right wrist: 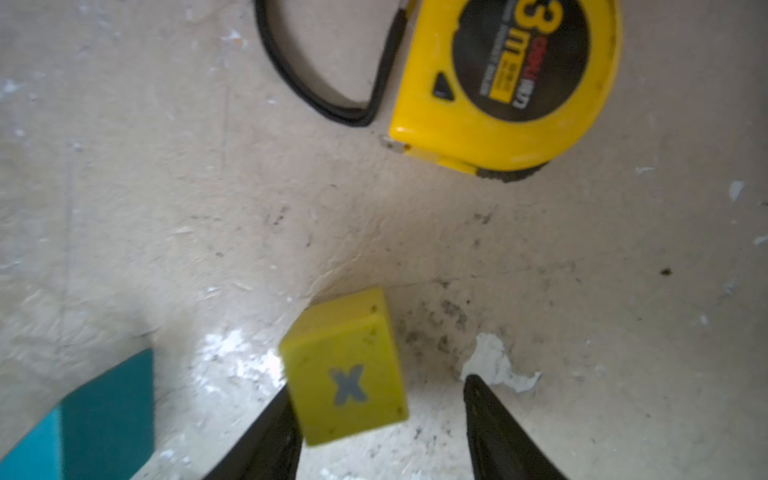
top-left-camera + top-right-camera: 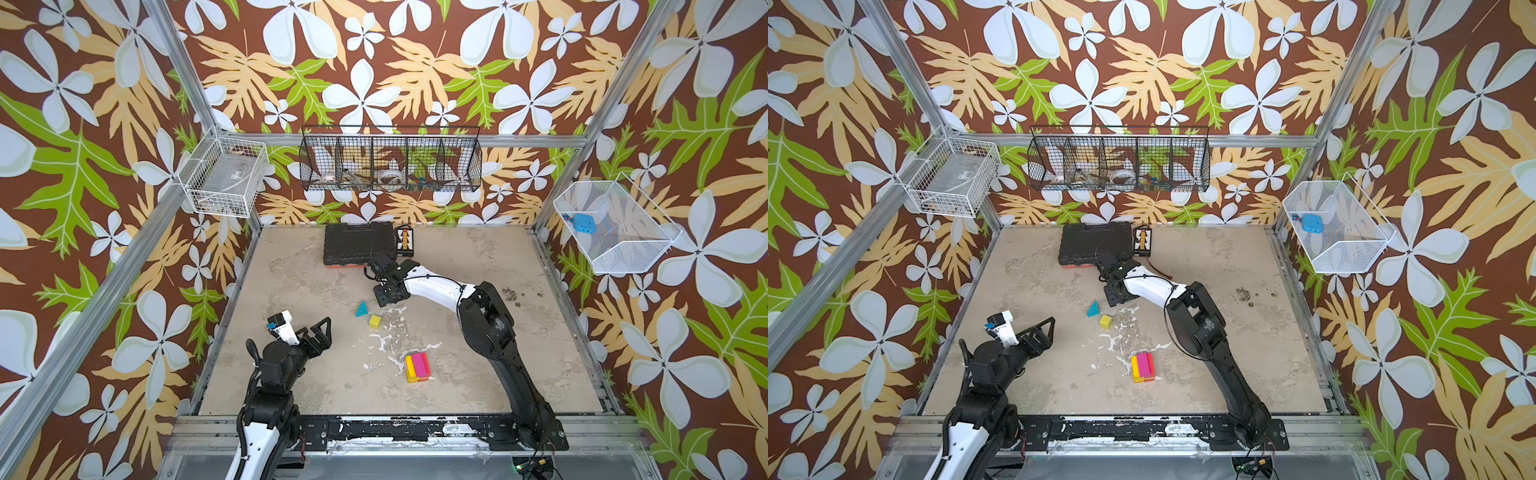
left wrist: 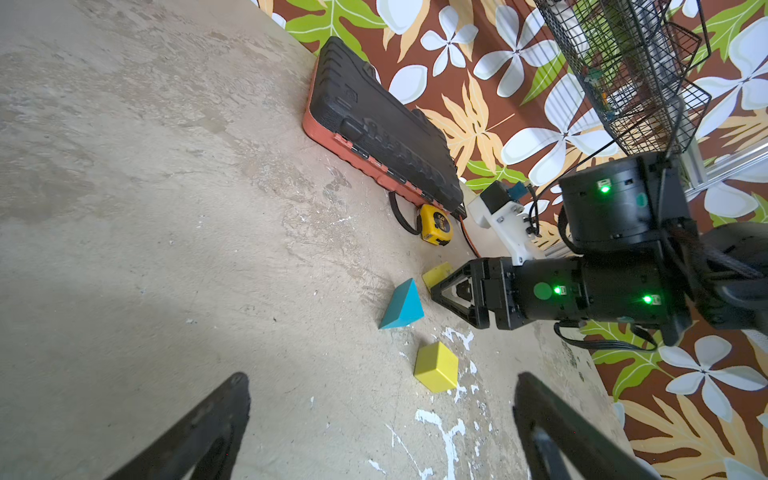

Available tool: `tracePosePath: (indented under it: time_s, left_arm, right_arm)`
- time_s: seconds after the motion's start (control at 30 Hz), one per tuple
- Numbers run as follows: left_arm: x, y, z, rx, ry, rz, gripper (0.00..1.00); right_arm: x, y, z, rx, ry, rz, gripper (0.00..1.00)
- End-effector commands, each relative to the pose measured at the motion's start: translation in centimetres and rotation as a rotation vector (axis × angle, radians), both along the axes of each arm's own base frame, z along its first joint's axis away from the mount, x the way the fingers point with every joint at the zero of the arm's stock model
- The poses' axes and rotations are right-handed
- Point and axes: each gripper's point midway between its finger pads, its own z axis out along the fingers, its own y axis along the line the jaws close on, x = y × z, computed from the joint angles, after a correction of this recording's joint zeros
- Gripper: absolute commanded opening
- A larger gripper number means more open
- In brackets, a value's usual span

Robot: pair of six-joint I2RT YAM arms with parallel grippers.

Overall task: Build the wood block tower
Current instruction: 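Close the right gripper on the yellow X-marked cube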

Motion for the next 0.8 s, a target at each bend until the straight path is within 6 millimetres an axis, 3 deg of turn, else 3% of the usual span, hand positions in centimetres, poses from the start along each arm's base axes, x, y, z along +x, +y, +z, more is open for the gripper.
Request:
tracePosePath:
  time_s: [0.0, 0.17, 0.43, 0.77]
  left_arm:
    - [0.2, 0.0, 0.6, -0.001, -0.029, -0.003, 1.00]
    - [0.2, -0.1, 0.6, -0.002, -0.029, -0.006, 1.00]
    - [0.2, -0.2, 0.5, -0.003, -0.027, -0.010, 1.00]
    - [0.1, -0.2, 0.5, -0.006, -0.026, -0.013, 1.00]
  right_arm:
    - [-0.1, 0.4, 0.0, 0.006, 0.015, 0.021, 0.62]
    - [0.3, 1.0, 0.3, 0.020, 0.005, 0.038, 0.60]
    - [1.4, 1.4, 0.1, 0.004, -0.005, 0.042, 0.49]
    - [1.1, 1.1, 0.5, 0.001, -0.009, 0.035, 0.36]
